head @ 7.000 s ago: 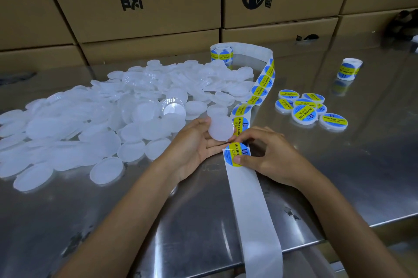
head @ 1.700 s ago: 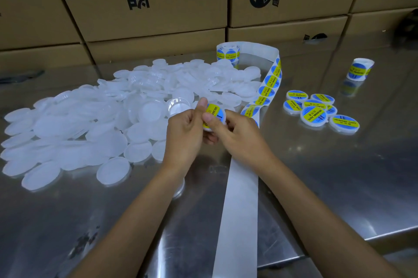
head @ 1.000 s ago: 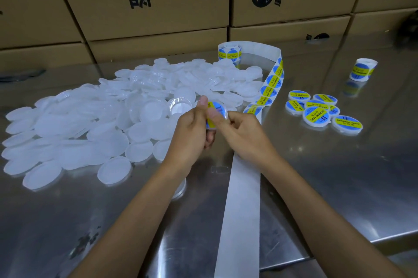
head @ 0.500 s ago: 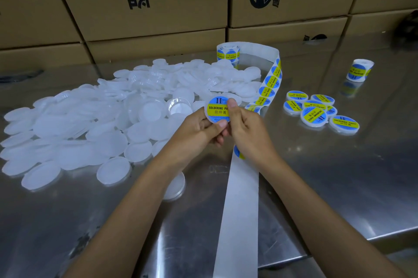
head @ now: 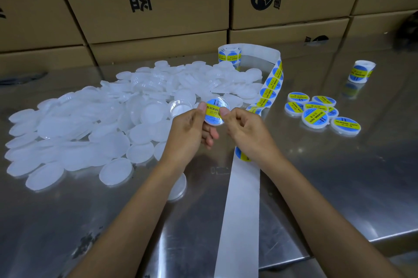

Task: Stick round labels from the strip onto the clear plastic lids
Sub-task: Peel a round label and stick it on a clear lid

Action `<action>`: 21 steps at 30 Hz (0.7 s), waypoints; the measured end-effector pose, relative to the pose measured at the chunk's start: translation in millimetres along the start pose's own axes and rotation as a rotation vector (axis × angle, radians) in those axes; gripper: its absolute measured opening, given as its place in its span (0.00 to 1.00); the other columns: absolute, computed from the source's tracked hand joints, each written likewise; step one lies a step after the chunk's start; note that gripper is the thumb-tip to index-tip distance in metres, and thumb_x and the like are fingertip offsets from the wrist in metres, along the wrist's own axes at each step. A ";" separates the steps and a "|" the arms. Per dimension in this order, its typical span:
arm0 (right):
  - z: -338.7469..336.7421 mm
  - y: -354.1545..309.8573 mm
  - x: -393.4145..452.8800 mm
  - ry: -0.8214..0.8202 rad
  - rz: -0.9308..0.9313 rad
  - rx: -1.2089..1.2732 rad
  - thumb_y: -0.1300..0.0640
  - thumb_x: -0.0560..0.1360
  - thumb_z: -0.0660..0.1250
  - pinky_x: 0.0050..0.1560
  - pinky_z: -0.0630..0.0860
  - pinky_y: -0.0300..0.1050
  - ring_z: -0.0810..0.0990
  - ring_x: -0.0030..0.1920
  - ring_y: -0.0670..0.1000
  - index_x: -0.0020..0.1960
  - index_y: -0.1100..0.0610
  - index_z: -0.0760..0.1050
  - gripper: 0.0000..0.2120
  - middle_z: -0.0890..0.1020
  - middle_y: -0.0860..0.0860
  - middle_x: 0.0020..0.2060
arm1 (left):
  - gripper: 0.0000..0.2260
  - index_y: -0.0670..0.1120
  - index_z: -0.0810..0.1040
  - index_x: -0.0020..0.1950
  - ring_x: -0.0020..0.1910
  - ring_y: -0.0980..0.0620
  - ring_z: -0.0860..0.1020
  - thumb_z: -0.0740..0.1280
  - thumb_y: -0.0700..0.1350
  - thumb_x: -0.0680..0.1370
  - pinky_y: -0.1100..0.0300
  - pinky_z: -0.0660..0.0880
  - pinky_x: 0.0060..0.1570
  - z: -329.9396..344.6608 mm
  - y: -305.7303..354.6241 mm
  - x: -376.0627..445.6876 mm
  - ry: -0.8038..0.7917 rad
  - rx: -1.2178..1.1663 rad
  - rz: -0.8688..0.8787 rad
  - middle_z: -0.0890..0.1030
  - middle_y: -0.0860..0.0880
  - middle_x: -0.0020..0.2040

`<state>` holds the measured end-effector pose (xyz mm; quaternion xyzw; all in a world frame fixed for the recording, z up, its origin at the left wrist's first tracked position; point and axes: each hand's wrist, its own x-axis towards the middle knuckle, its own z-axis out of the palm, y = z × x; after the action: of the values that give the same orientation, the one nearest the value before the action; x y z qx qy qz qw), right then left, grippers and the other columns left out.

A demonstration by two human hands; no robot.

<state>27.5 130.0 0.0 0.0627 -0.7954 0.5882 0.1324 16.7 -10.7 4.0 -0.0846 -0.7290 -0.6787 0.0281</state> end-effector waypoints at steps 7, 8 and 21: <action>-7.5 3.2 5.6 0.095 0.007 0.014 0.50 0.82 0.62 0.37 0.63 0.46 0.64 0.34 0.53 0.39 0.70 0.65 0.25 0.67 0.58 0.32 | 0.18 0.43 0.81 0.51 0.29 0.52 0.75 0.56 0.52 0.86 0.62 0.75 0.30 0.4 -2.2 0.7 -0.020 -0.049 -0.062 0.83 0.48 0.34; -10.8 5.3 8.3 0.161 0.051 0.042 0.49 0.82 0.62 0.35 0.64 0.44 0.65 0.32 0.52 0.38 0.68 0.66 0.24 0.68 0.58 0.31 | 0.17 0.44 0.81 0.53 0.30 0.52 0.75 0.56 0.52 0.86 0.61 0.75 0.31 -0.4 -3.8 1.2 -0.017 -0.010 -0.058 0.83 0.48 0.34; -79.0 30.2 29.2 0.634 0.475 0.805 0.55 0.85 0.57 0.24 0.73 0.36 0.75 0.27 0.49 0.45 0.63 0.73 0.15 0.82 0.59 0.39 | 0.10 0.58 0.80 0.51 0.33 0.59 0.77 0.62 0.43 0.83 0.65 0.75 0.41 4.6 -20.2 -3.6 -0.081 0.411 0.158 0.82 0.56 0.36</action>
<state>2.6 215.9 2.1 -0.2522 -0.4218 0.8490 0.1944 17.3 -7.8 -16.8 -0.1611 -0.8435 -0.5078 0.0683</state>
